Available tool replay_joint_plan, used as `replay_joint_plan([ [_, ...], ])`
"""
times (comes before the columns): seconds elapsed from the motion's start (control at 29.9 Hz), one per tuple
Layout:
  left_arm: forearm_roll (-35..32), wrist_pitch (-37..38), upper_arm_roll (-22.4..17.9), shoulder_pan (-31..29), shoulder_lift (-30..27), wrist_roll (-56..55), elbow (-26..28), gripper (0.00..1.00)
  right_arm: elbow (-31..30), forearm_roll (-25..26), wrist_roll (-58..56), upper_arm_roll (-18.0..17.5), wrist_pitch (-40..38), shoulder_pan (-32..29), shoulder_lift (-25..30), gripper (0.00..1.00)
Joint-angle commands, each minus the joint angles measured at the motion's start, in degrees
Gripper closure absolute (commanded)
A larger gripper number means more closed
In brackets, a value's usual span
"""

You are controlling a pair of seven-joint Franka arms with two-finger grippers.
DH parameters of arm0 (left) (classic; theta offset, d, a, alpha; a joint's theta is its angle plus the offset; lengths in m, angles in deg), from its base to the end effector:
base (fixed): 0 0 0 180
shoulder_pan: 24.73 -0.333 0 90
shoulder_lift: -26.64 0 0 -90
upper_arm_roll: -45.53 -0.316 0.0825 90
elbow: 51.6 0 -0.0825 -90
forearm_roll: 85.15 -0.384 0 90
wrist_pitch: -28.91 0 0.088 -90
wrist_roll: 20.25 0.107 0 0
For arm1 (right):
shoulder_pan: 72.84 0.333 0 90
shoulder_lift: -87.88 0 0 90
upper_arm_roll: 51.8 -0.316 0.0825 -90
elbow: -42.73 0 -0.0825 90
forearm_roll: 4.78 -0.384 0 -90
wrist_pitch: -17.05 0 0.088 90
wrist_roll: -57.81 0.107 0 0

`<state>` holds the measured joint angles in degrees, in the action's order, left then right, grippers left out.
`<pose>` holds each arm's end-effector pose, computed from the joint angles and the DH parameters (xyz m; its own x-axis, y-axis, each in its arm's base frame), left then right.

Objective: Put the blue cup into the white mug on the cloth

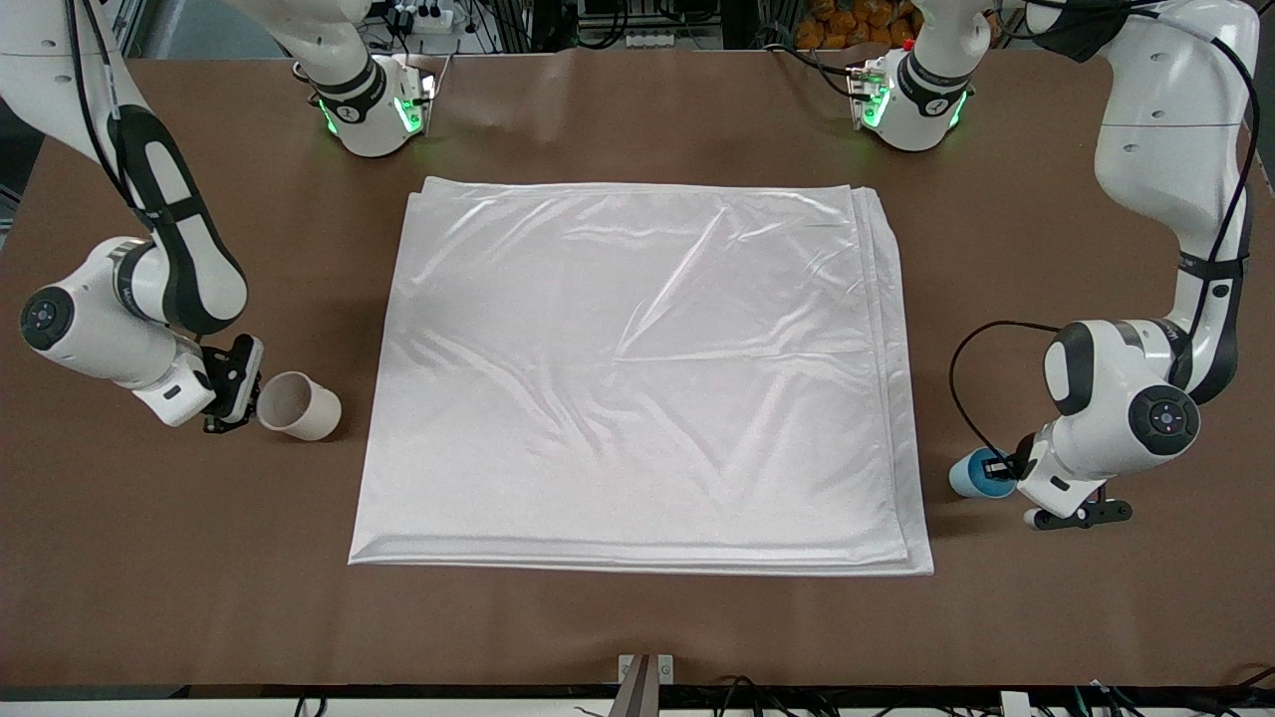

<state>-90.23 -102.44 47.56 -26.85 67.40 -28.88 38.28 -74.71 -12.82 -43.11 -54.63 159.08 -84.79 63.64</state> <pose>0.7033 0.0066 0.2254 0.9946 0.1022 0.0186 0.1029 -0.9938 -0.0418 0.5888 -0.0955 0.2310 0.0819 0.9911 0.1050 0.9962 -0.0844 0.0198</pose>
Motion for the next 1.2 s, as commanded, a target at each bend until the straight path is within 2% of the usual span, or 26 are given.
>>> replay_joint_plan([
  [0.0, -0.81, -0.40, 0.00, 0.19, 0.64, 0.11, -1.20, 1.00, 0.11, -2.51, -1.83, -3.76, -0.26, -0.09, 0.95, 0.98],
  [0.2, -0.90, -0.40, 0.17, 0.19, 0.29, 0.71, -1.20, 1.00, 0.99, -2.51, -1.47, -6.40, 0.18, 2.01, 0.68, 0.99],
  [0.53, -0.64, -0.40, 0.43, 0.10, -1.47, 3.27, -1.20, 1.00, 3.09, -2.51, 8.62, -6.23, -0.26, 12.82, 0.51, 1.00],
  [0.67, -0.72, -0.22, 2.19, 0.01, -2.96, 2.74, -1.20, 1.00, 3.80, -2.33, 14.25, -6.23, -0.35, 16.95, 0.59, 0.99],
  [0.94, -0.64, 0.48, 2.63, 0.10, -4.37, 2.74, -1.11, 1.00, 5.29, -1.45, 23.56, -5.88, -0.09, 23.98, -0.28, 0.97],
  [1.17, -0.46, 4.96, 4.21, 0.01, -8.32, 2.57, -1.11, 1.00, 7.31, 5.22, 35.69, -5.17, -0.26, 29.00, -1.69, 0.97],
])
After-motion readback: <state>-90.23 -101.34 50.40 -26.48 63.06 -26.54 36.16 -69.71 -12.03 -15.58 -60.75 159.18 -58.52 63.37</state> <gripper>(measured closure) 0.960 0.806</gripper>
